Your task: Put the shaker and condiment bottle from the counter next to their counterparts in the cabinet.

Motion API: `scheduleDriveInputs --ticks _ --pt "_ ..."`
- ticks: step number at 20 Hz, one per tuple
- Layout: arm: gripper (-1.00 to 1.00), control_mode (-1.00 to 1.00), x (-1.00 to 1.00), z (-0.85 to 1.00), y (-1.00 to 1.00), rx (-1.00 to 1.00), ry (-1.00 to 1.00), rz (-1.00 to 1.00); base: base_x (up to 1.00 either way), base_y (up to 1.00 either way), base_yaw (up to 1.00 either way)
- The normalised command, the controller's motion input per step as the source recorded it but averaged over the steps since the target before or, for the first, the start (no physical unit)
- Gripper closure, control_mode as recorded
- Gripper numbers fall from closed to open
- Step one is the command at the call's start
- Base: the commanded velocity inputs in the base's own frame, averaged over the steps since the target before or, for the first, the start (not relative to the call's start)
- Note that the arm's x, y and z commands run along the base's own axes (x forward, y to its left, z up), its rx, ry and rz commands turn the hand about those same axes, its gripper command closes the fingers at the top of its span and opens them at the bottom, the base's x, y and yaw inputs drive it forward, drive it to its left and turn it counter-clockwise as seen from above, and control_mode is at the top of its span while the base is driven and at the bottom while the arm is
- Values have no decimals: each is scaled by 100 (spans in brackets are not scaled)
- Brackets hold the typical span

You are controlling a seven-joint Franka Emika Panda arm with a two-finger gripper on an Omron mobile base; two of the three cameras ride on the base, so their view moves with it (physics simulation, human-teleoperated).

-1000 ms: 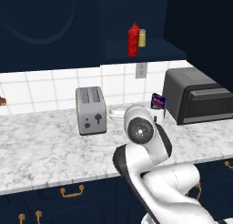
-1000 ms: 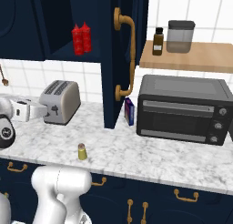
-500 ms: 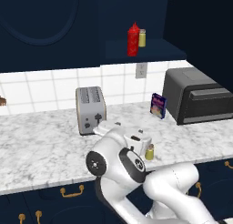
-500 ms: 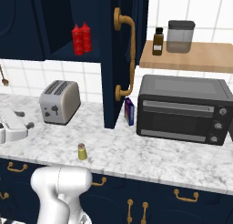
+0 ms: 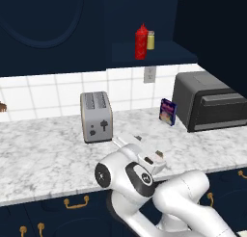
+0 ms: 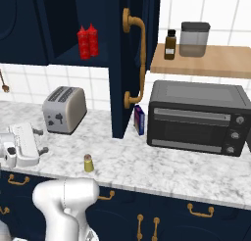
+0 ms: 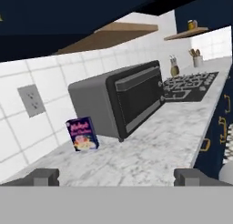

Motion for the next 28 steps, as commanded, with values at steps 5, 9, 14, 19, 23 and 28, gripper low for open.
scheduleDriveInputs --ticks 5,9,14,19,23,28 --pt "-100 -100 -1 -43 -39 16 -1 -13 0 0 0" --pt "-100 -100 0 -42 -15 10 0 -11 0 0 0" --pt "-100 -100 0 -10 -4 3 0 -9 0 0 0" --pt "-100 -100 4 0 -1 0 6 -4 0 0 0" --pt "-100 -100 8 0 0 0 15 -7 0 0 0" --pt "-100 -100 0 -6 0 0 5 -8 0 0 0"
